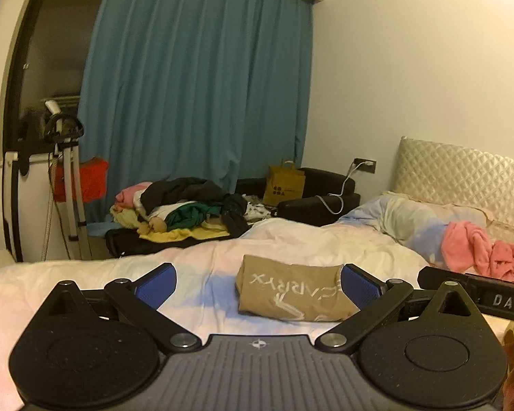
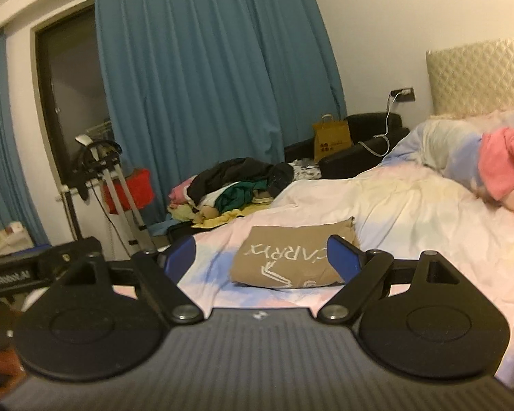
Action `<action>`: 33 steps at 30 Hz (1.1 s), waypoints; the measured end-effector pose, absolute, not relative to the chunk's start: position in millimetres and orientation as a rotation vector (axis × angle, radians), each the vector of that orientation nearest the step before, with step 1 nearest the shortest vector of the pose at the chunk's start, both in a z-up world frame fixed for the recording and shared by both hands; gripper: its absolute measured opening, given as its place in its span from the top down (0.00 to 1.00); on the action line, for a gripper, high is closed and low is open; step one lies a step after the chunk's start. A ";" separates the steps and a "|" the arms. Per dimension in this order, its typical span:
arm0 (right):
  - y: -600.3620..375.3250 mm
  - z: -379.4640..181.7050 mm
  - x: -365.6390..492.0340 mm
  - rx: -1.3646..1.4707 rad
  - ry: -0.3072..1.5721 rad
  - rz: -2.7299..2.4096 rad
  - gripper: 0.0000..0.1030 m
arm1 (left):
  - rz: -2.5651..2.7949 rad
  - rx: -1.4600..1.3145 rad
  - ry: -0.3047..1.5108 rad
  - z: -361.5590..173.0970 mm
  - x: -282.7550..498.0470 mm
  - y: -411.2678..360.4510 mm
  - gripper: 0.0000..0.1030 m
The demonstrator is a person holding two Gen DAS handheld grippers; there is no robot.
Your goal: Fold clothes
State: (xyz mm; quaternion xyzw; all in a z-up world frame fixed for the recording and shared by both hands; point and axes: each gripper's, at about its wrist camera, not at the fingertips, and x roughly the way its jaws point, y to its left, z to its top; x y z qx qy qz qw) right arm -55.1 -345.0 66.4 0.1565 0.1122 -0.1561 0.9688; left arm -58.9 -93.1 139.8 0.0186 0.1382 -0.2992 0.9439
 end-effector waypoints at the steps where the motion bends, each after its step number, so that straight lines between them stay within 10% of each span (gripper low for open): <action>1: -342.0 62.1 -54.1 0.306 0.228 -0.317 0.17 | -0.602 0.033 0.284 135.3 -58.3 -89.6 0.00; 33: -323.9 23.5 -53.7 0.230 0.258 -0.361 0.17 | -0.543 0.058 0.360 83.6 -57.8 -79.3 0.00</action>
